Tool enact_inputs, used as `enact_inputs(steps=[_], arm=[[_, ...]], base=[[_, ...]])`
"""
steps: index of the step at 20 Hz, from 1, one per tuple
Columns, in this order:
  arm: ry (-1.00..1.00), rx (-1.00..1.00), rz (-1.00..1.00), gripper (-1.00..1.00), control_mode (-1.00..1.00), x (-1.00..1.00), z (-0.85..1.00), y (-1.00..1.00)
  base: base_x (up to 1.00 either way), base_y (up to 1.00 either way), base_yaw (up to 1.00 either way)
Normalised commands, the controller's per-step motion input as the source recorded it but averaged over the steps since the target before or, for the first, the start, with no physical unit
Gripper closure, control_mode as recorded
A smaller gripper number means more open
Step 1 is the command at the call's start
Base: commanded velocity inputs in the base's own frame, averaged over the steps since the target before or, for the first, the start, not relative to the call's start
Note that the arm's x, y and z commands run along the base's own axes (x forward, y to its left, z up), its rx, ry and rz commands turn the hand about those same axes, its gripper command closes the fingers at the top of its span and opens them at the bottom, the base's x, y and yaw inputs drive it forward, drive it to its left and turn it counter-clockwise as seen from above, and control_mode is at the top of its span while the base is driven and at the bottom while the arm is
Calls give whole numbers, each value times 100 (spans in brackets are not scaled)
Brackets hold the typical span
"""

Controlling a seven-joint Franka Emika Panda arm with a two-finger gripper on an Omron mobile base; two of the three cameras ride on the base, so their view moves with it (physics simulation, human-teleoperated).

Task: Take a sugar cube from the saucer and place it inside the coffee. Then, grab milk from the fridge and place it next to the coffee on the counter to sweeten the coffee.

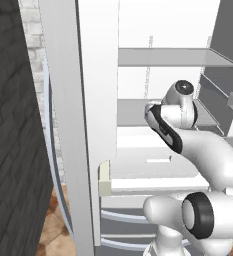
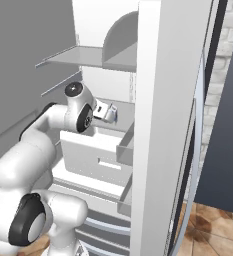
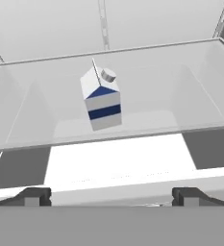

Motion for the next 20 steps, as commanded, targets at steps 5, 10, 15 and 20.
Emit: enact_inputs(steps=[5, 10, 15, 20], arm=[[0, 0, 6, -100, -100, 41, -1, 0], [0, 0, 5, -100, -100, 28, -11, -1], [0, -1, 0, -100, -100, 6, -19, -4], [-1, -3, 0, -100, -100, 11, -19, -1]], base=[[0, 0, 0], [0, 0, 0], [0, 0, 0], [0, 0, 0]])
